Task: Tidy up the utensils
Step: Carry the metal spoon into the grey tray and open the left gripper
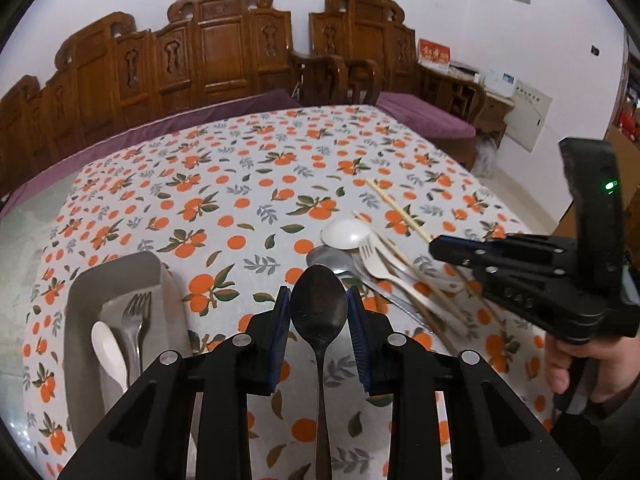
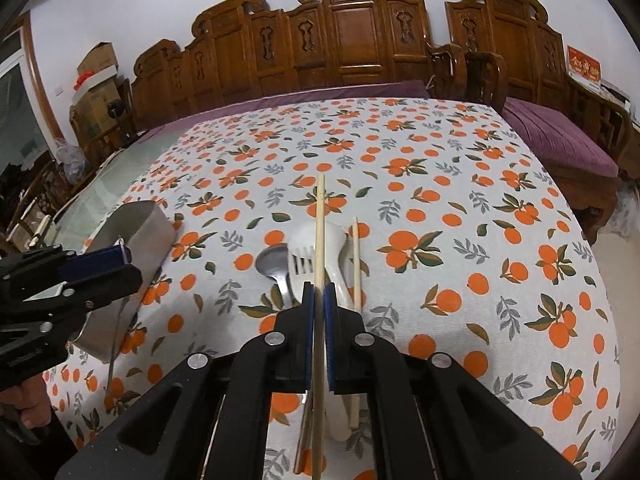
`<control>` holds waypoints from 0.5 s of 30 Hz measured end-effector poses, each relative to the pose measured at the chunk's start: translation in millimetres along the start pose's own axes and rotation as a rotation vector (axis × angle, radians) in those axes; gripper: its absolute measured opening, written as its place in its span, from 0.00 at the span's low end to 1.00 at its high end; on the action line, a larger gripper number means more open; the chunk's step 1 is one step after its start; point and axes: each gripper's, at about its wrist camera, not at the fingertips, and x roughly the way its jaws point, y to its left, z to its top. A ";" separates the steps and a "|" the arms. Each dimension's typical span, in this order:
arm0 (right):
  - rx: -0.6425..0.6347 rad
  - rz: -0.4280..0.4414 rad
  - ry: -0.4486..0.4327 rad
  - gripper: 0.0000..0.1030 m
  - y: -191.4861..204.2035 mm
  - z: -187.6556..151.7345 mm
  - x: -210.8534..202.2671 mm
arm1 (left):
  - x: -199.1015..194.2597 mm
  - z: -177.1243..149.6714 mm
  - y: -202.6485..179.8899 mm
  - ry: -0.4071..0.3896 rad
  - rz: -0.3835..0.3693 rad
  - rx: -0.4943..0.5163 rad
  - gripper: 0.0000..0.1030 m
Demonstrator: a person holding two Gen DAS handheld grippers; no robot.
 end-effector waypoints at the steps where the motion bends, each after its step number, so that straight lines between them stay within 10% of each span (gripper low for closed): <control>1: -0.003 0.004 -0.003 0.06 1.9 0.2 -1.4 | -6.0 1.2 0.5 -0.010 -0.002 -0.002 0.26; 15: -0.077 0.099 -0.071 0.06 67.9 5.0 -27.3 | -74.1 18.2 62.9 -0.121 0.058 -0.085 0.26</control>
